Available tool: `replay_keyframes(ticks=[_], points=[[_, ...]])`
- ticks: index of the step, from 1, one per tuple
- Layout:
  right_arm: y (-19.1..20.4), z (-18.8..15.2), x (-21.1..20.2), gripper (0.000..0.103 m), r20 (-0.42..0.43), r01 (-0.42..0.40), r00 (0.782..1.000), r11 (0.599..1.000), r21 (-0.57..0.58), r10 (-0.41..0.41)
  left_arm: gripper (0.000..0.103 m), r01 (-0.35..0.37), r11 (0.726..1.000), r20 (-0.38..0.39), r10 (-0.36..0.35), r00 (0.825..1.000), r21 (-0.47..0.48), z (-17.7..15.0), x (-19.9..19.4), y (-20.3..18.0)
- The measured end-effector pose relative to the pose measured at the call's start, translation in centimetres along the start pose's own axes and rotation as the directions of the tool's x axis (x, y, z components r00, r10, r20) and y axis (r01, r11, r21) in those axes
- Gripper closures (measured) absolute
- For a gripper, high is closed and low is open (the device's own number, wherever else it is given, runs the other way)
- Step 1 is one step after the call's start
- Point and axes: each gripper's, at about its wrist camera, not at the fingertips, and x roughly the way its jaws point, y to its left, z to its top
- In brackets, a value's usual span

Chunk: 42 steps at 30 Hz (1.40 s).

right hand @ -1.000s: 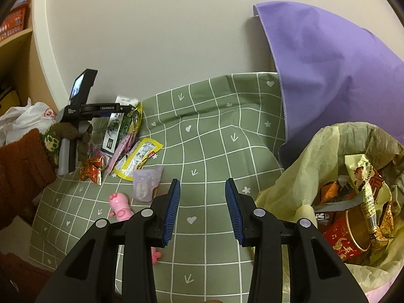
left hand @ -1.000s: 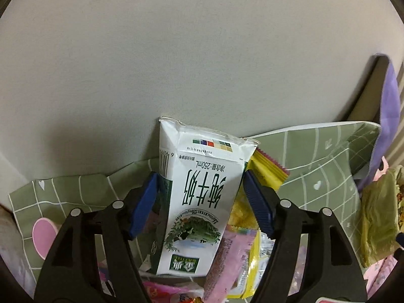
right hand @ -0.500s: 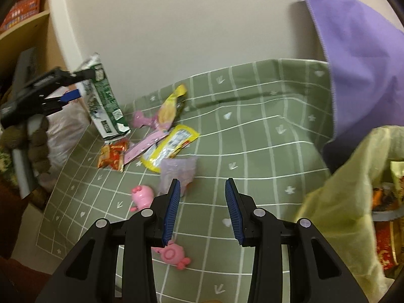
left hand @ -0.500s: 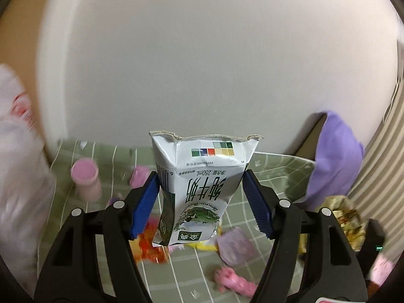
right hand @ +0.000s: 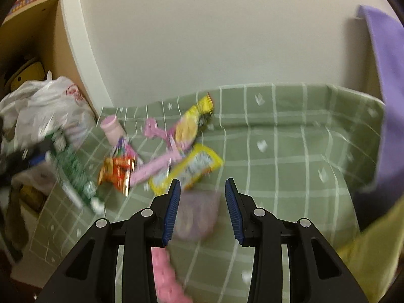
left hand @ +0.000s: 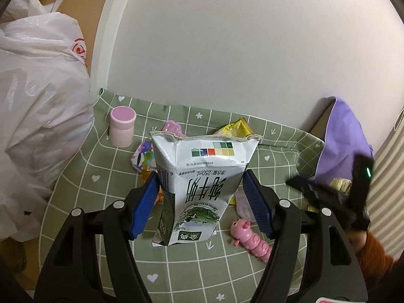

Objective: Collect trash
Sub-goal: 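Grasp the white milk carton with the left tool while the right tool grasps a yellow snack bag, then carry the milk carton and yellow bag over the bin with both tools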

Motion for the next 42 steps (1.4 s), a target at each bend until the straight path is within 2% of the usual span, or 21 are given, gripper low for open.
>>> replay_keyframes(ticks=[5, 13, 15, 16, 17, 21, 29, 37, 42], points=[[-0.7, 3.2, 4.2, 0.068, 0.001, -0.05, 0.999, 0.997, 0.057, 0.05, 0.039, -0.026, 1.0, -0.01, 0.026, 1.0, 0.008, -0.7, -0.4, 0.6], [-1.0, 7.3, 11.0, 0.068, -0.003, -0.004, 1.0, 0.999, 0.039, 0.004, 0.039, -0.049, 0.999, -0.023, 0.049, 0.999, 0.02, -0.9, -0.2, 2.2], [-1.4, 7.8, 12.4, 0.068, -0.027, -0.018, 0.999, 0.998, 0.058, 0.019, 0.039, -0.05, 0.999, -0.024, 0.05, 0.998, 0.016, -0.9, -0.1, 2.5], [-1.4, 7.9, 12.7, 0.072, -0.038, -0.029, 0.999, 0.997, 0.066, 0.031, 0.039, -0.052, 0.998, -0.024, 0.053, 0.998, 0.018, -0.9, -0.1, 2.7], [-1.5, 8.0, 12.8, 0.087, -0.045, -0.039, 0.998, 0.997, 0.072, 0.042, 0.039, -0.055, 0.998, -0.023, 0.055, 0.998, 0.021, -0.9, -0.1, 2.7], [-0.8, 7.8, 10.4, 0.093, -0.011, -0.065, 0.998, 0.997, 0.051, 0.065, 0.039, -0.059, 0.998, -0.012, 0.06, 0.998, 0.029, -0.7, -0.1, 2.8], [0.6, 6.7, 2.1, 0.094, 0.082, -0.066, 0.994, 0.998, -0.025, 0.067, 0.039, -0.018, 0.999, 0.023, 0.017, 1.0, 0.034, 0.4, -0.4, 1.4], [-0.6, 4.1, -5.0, 0.094, 0.116, 0.01, 0.993, 0.999, -0.051, -0.004, 0.039, 0.045, 0.996, 0.038, -0.048, 0.998, 0.07, 1.5, -0.4, -1.5], [-1.8, 2.2, -9.0, 0.094, 0.149, 0.085, 0.986, 0.995, -0.06, -0.075, 0.039, 0.097, 0.988, 0.072, -0.107, 0.992, 0.122, 2.7, -0.9, -4.6]])
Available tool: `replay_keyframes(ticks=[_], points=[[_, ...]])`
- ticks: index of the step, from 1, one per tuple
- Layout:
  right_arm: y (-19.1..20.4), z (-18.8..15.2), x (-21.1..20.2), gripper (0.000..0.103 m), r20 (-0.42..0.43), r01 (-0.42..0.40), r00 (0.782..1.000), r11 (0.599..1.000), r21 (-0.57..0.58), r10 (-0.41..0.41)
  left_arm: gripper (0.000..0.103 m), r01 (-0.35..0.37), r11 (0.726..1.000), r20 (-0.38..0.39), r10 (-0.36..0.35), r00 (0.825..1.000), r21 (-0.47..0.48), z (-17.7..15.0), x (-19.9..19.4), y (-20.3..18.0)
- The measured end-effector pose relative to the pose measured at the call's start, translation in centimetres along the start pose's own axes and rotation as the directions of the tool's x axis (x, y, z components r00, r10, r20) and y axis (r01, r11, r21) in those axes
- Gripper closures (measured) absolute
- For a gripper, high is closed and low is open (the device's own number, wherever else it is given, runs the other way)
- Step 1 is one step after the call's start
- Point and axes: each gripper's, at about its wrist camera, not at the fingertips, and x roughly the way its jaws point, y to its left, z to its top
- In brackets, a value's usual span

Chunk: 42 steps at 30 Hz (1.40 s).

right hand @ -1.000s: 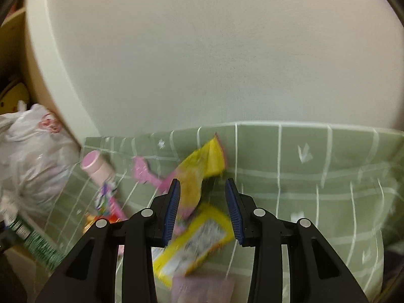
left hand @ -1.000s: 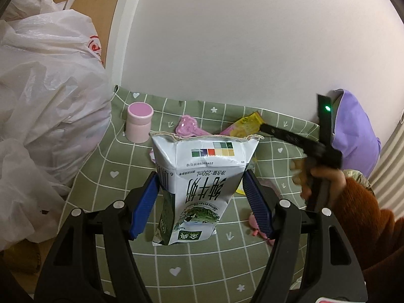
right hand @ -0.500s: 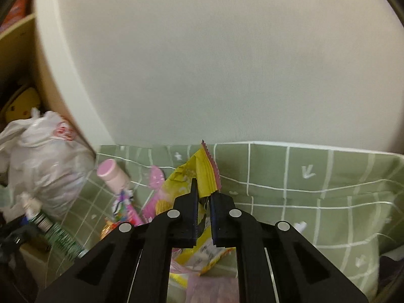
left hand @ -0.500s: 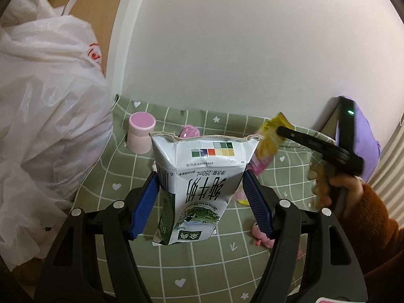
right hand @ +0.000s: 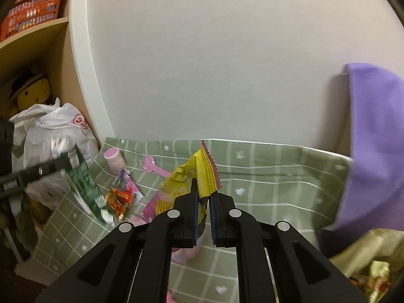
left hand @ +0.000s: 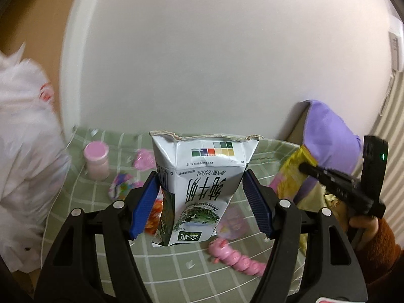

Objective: Collect trash
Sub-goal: 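Carry the milk carton and yellow bag over the bin with both tools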

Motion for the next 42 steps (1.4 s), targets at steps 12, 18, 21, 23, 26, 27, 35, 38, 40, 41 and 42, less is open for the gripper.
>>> replay_keyframes(ticks=[12, 18, 21, 23, 26, 27, 35, 38, 40, 41, 42], points=[[-5.8, -2.3, -10.9, 0.094, 0.128, 0.203, 0.969, 0.976, 0.075, -0.211, 0.039, 0.208, 0.968, 0.06, -0.218, 0.974, 0.141, 4.0, 1.7, -9.6], [-9.1, -4.3, -15.3, 0.094, 0.135, 0.315, 0.933, 0.938, 0.142, -0.333, 0.039, 0.338, 0.925, 0.014, -0.346, 0.938, 0.175, 4.3, 3.9, -14.7], [-10.5, -5.3, -17.3, 0.094, 0.134, 0.363, 0.912, 0.915, 0.174, -0.388, 0.039, 0.411, 0.896, -0.021, -0.413, 0.91, 0.168, 4.3, 5.1, -17.6], [-11.6, -5.9, -18.9, 0.094, 0.135, 0.403, 0.892, 0.894, 0.193, -0.431, 0.039, 0.448, 0.877, -0.03, -0.449, 0.893, 0.173, 4.2, 5.7, -19.2], [-13.0, -6.4, -20.8, 0.094, 0.131, 0.449, 0.868, 0.869, 0.207, -0.48, 0.039, 0.527, 0.834, -0.062, -0.524, 0.849, 0.164, 3.8, 7.2, -22.6], [-13.6, -6.7, -21.5, 0.094, 0.127, 0.472, 0.855, 0.856, 0.211, -0.503, 0.039, 0.545, 0.823, -0.071, -0.541, 0.838, 0.161, 3.6, 7.5, -23.5], [-16.6, -8.1, -23.9, 0.094, 0.099, 0.566, 0.796, 0.793, 0.224, -0.597, 0.039, 0.676, 0.728, -0.161, -0.658, 0.735, 0.113, 0.6, 11.3, -30.0], [-17.6, -8.8, -23.1, 0.094, 0.073, 0.564, 0.804, 0.796, 0.222, -0.59, 0.039, 0.684, 0.723, -0.237, -0.651, 0.721, 0.094, -1.3, 13.7, -31.4], [-18.0, -9.6, -22.0, 0.094, 0.041, 0.549, 0.821, 0.808, 0.215, -0.569, 0.039, 0.663, 0.739, -0.312, -0.606, 0.732, 0.12, -3.2, 15.4, -32.2], [-18.1, -10.2, -21.1, 0.094, 0.019, 0.541, 0.831, 0.816, 0.205, -0.556, 0.039, 0.654, 0.745, -0.338, -0.587, 0.736, 0.131, -3.9, 15.9, -32.3], [-18.1, -10.6, -20.5, 0.094, 0.006, 0.532, 0.839, 0.823, 0.198, -0.543, 0.039, 0.642, 0.752, -0.364, -0.562, 0.743, 0.149, -4.8, 16.5, -32.4]])
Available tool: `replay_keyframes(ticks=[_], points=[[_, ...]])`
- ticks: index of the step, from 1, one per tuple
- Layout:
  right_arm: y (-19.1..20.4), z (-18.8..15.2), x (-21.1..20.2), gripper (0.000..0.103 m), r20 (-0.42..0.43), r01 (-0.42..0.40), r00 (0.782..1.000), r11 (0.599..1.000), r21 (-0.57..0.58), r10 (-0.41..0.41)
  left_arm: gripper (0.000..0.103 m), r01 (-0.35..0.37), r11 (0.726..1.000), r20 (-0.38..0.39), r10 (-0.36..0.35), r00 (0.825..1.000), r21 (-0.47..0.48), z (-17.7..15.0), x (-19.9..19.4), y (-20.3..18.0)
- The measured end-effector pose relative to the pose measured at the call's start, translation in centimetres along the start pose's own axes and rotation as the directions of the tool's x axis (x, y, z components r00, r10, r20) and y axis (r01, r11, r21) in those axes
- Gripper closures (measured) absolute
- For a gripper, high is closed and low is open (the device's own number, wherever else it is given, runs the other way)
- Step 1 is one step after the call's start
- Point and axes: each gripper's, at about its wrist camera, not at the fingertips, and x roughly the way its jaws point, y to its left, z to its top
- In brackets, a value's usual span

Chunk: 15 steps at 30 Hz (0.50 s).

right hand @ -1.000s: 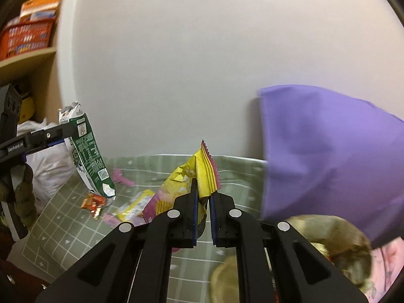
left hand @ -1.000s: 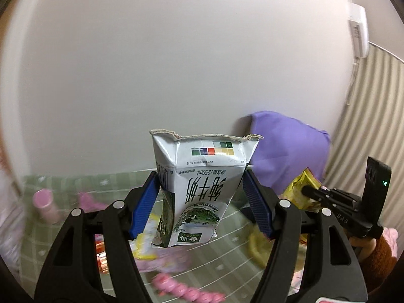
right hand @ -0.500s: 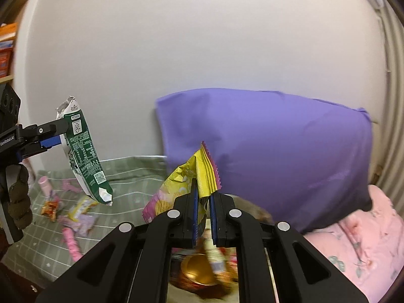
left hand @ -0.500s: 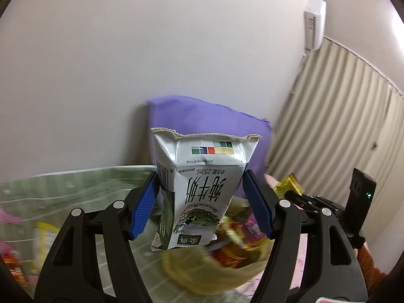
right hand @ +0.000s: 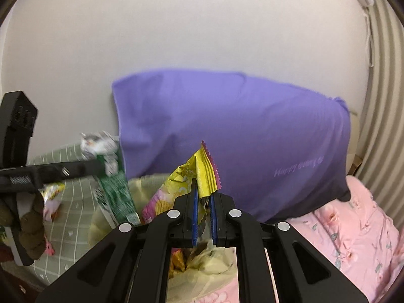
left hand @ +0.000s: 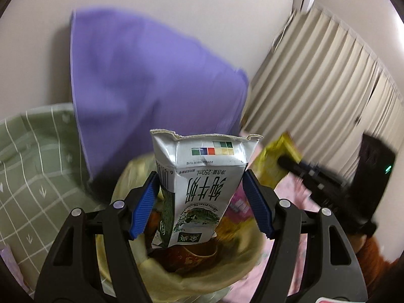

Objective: Collect trash
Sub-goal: 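Carry the milk carton and yellow bag over the bin with both tools, then open both tools to drop the carton and bag into the bin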

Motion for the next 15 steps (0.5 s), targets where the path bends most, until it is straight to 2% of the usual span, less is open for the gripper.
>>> replay_keyframes(ticks=[6, 10, 15], points=[[1.2, -2.6, 2.5, 0.094, -0.092, -0.093, 0.992, 0.995, -0.022, 0.091, 0.039, -0.03, 0.999, -0.09, 0.033, 0.995, 0.037, -1.9, 2.3, 0.5], [2.0, -3.4, 3.0, 0.094, -0.125, -0.109, 0.987, 0.993, -0.041, 0.103, 0.04, -0.047, 0.997, -0.128, 0.054, 0.99, 0.055, -2.4, 3.1, 0.9], [1.1, -4.2, 2.9, 0.094, -0.14, -0.113, 0.984, 0.993, 0.018, 0.114, 0.04, -0.062, 0.997, -0.151, 0.069, 0.986, 0.05, -3.1, 3.6, 1.3]])
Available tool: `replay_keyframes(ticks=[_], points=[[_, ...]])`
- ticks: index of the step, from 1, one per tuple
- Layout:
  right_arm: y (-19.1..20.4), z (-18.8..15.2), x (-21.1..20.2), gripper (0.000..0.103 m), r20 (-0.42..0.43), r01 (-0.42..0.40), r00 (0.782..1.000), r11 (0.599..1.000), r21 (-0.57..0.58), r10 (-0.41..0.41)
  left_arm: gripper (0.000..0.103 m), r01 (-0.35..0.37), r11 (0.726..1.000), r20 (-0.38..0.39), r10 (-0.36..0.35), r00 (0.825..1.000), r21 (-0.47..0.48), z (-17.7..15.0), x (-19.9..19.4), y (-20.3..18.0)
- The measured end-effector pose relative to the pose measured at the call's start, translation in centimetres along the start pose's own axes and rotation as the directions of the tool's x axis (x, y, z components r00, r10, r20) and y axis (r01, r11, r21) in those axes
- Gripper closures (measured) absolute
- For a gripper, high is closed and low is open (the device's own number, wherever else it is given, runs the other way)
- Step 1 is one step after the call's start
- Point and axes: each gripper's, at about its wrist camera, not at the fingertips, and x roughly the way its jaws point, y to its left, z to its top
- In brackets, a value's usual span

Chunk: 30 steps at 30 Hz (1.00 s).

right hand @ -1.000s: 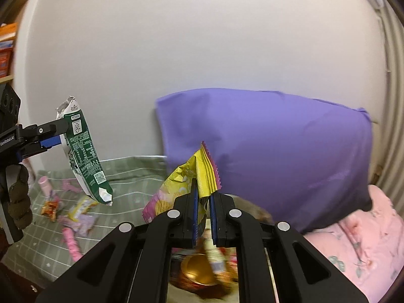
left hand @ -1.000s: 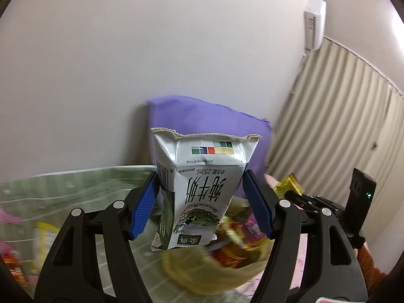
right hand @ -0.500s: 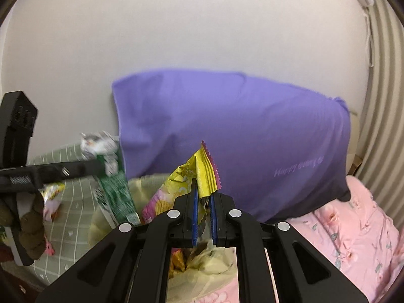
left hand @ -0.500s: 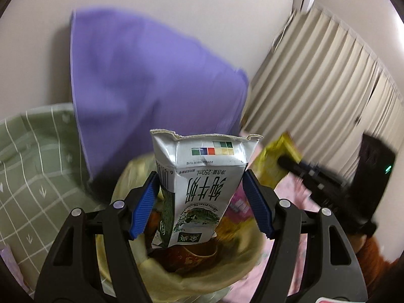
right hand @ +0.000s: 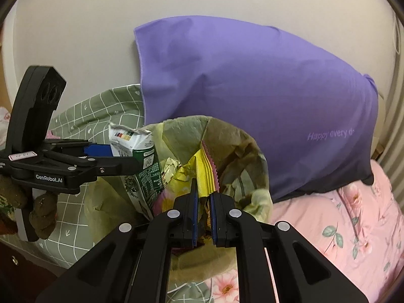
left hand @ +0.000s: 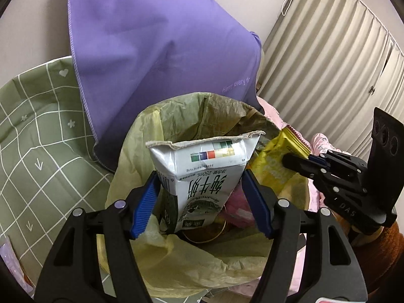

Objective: Collect trash
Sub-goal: 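Open both tools to drop the carton and bag into the bin, then move both tools back over the trash on the cloth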

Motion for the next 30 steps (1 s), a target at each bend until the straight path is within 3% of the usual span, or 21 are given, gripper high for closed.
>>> replay_keyframes(ticks=[6, 11, 15, 17, 19, 24, 30], points=[[-0.7, 0.4, -0.5, 0.094, 0.021, 0.0, 1.0, 0.997, 0.075, -0.002, 0.04, 0.037, 0.997, 0.011, -0.036, 0.999, -0.062, 0.4, -0.6, 0.5], [-0.5, 0.7, -0.2, 0.092, 0.024, 0.018, 1.0, 0.995, 0.093, -0.02, 0.038, 0.054, 0.998, 0.036, -0.052, 0.998, -0.041, 1.2, -2.0, 0.0], [-0.1, 0.8, 0.0, 0.072, 0.021, 0.013, 1.0, 0.996, 0.093, -0.015, 0.033, 0.083, 0.997, 0.056, -0.082, 0.995, -0.008, 1.7, -3.5, -0.6], [0.1, 0.8, 0.0, 0.067, 0.021, 0.009, 1.0, 0.996, 0.093, -0.011, 0.031, 0.082, 0.996, 0.071, -0.081, 0.994, -0.015, 1.8, -4.5, -0.5], [0.5, 0.8, -0.1, 0.067, 0.021, 0.016, 1.0, 0.996, 0.09, -0.018, 0.026, 0.063, 0.998, 0.092, -0.061, 0.994, -0.028, 1.9, -5.3, -0.1], [1.7, 1.3, -0.8, 0.067, 0.051, 0.035, 0.998, 0.996, 0.079, -0.04, 0.026, -0.047, 0.997, 0.153, 0.056, 0.987, -0.066, 0.9, -8.0, 1.5], [4.1, 2.7, -2.1, 0.067, 0.12, 0.013, 0.993, 0.998, 0.06, -0.02, 0.026, -0.165, 0.974, 0.198, 0.194, 0.961, -0.156, -1.9, -11.6, 5.0]])
